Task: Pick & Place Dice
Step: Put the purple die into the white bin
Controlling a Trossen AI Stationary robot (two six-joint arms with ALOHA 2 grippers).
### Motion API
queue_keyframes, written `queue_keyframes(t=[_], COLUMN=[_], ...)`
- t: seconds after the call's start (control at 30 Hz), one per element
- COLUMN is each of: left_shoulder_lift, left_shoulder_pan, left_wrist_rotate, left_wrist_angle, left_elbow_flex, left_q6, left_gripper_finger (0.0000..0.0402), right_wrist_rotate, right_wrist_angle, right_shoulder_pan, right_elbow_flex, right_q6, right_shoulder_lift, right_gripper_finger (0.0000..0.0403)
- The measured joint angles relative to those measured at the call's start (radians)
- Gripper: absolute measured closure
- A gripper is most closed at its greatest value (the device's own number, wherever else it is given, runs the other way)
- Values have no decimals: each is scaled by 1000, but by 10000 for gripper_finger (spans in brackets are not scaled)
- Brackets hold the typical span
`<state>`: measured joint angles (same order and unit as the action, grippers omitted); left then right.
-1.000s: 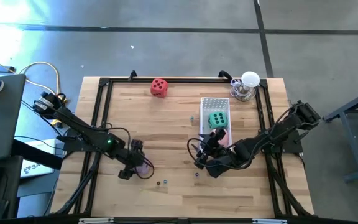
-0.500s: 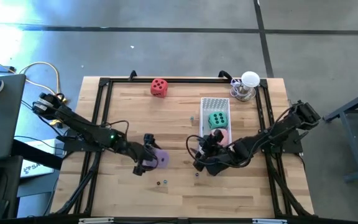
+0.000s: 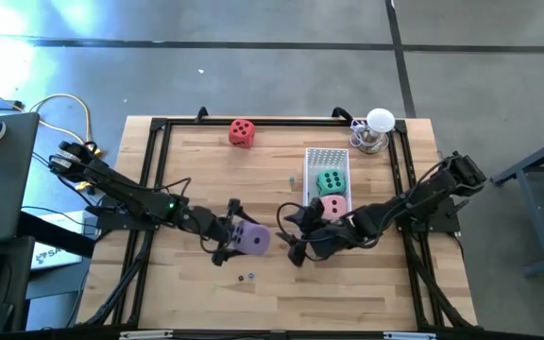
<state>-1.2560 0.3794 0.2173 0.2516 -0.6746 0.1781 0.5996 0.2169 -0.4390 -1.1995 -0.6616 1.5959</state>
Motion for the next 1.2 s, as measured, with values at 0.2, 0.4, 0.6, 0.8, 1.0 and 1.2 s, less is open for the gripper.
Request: queue_keyframes(t=[0.2,0.4,0.6,0.8,1.0,1.2], left_shoulder_lift=[0,0,0,0,0,0], left_shoulder_pan=[0,4,4,4,4,4], left_wrist_rotate=[0,-33,-131,-189,-189,-190], left_wrist_angle=[53,127,264,307,307,306], left_elbow_flex=[0,0,0,0,0,0], left_q6=[-25,-126,-236,-238,-238,-229], left_gripper_finger=[2,2,2,2,2,2], right_wrist_rotate=[-88,-73,-34,131,126,-47], right_wrist_angle=[-108,-193,-300,-386,-394,-391], right_shoulder_pan=[-24,-53,-85,-148,-184,-175], right_elbow_flex=[0,0,0,0,0,0], right_q6=[202,448,642,774,797,776], right_shoulder_lift=[0,0,0,-4,-6,-6], right_gripper_finger=[168,168,168,168,168,168])
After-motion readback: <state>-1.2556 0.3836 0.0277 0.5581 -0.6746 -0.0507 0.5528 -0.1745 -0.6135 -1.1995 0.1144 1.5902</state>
